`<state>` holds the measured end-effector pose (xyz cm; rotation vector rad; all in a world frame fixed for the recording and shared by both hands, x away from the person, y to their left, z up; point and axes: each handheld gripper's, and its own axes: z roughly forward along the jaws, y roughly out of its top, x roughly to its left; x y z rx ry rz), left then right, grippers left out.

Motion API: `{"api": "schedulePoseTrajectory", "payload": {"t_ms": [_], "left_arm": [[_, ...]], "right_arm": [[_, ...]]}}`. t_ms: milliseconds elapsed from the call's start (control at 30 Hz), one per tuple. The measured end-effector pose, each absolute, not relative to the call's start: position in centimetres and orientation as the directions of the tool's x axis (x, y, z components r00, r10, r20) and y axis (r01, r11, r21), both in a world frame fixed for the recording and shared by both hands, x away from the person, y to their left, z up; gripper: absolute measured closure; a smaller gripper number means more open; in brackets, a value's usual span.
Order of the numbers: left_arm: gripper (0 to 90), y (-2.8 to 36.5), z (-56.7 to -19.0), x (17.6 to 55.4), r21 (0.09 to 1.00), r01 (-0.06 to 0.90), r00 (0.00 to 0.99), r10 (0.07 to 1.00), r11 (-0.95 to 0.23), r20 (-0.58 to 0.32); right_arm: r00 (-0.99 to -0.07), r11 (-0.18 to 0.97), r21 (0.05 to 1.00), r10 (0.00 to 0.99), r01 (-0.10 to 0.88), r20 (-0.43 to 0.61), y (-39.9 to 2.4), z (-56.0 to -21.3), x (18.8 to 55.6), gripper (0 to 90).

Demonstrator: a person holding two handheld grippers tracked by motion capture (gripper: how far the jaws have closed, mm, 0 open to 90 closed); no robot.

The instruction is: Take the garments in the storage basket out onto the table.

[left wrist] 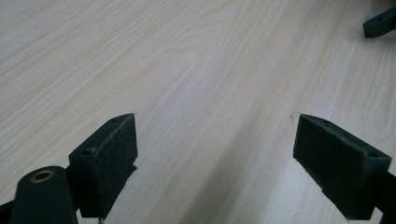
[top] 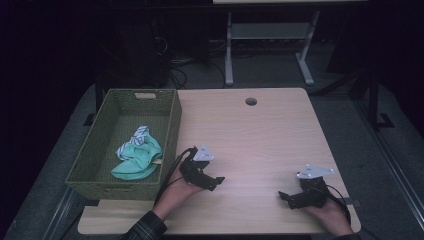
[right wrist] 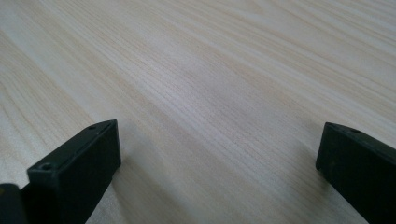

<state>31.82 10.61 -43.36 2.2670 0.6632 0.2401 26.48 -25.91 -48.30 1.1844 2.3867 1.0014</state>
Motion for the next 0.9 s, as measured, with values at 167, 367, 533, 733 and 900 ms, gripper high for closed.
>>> {"api": "schedulePoseTrajectory", "payload": {"t_ms": [167, 367, 533, 733, 900], "left_arm": [[13.1, 10.6, -43.1, 31.9, 0.712, 0.388, 0.849, 0.528, -0.585, -0.029], [13.1, 10.6, -42.9, 31.9, 0.712, 0.396, 0.847, 0.531, -0.580, -0.039], [13.1, 10.7, -42.4, 32.0, 0.721, 0.392, 0.846, 0.532, -0.572, -0.038], [13.1, 10.8, -42.2, 32.1, 0.720, 0.397, 0.845, 0.533, -0.569, -0.045], [13.2, 10.8, -41.9, 32.1, 0.723, 0.394, 0.846, 0.532, -0.567, -0.044]], "right_arm": [[-0.618, 0.419, 0.698, 0.785, 0.581, 0.043, -25.9, -48.3, 26.5, 0.0], [-0.617, 0.418, 0.698, 0.786, 0.581, 0.043, -25.9, -48.3, 26.5, 0.0], [-0.618, 0.419, 0.698, 0.785, 0.581, 0.043, -25.9, -48.3, 26.5, 0.0], [-0.617, 0.418, 0.698, 0.786, 0.581, 0.043, -25.9, -48.3, 26.5, 0.0], [-0.617, 0.419, 0.698, 0.786, 0.581, 0.043, -25.9, -48.3, 26.5, 0.0]]}}
